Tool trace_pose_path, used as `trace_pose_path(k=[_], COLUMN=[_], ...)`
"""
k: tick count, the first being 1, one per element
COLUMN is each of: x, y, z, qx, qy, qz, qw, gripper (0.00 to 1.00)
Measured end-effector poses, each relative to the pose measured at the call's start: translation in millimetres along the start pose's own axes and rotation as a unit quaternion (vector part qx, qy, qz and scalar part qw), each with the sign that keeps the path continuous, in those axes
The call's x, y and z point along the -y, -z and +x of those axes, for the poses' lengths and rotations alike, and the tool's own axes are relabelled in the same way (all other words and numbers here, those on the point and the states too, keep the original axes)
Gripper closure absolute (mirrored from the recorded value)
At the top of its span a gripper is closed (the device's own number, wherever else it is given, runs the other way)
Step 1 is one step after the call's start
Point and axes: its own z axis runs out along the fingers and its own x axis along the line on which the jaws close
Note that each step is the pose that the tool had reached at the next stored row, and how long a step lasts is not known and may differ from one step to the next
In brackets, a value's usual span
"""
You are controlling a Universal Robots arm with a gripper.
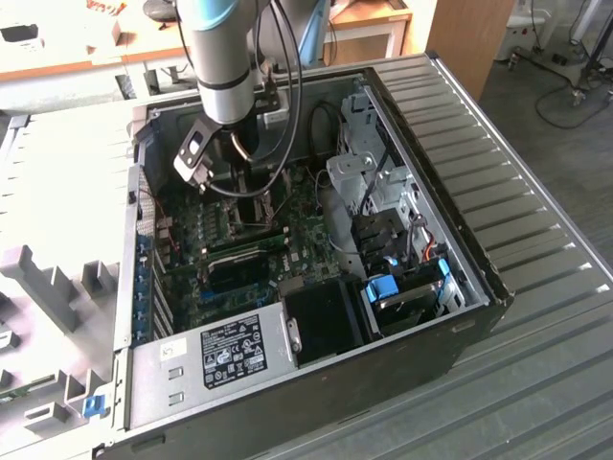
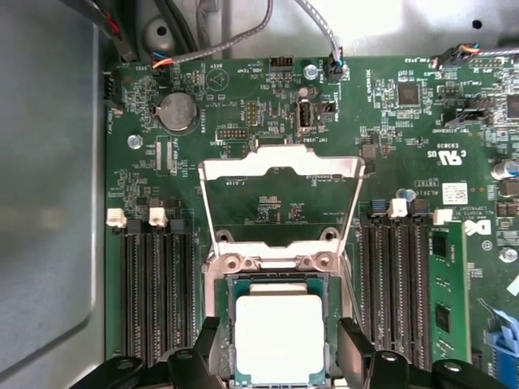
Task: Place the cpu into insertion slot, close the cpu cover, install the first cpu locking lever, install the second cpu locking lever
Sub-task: 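Place the cpu into insertion slot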
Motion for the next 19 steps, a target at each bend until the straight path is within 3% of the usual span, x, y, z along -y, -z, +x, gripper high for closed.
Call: trace_pose_path(k=[11, 19], x=[-1.0, -1.0], y=[21.9, 22.3], z=[0.8, 0.8], qx=[0.0, 0.0001], qy=[0.0, 0.0], qz=[0.0, 0.0], qw=[1.0, 1.0], gripper=[0.33, 0.33])
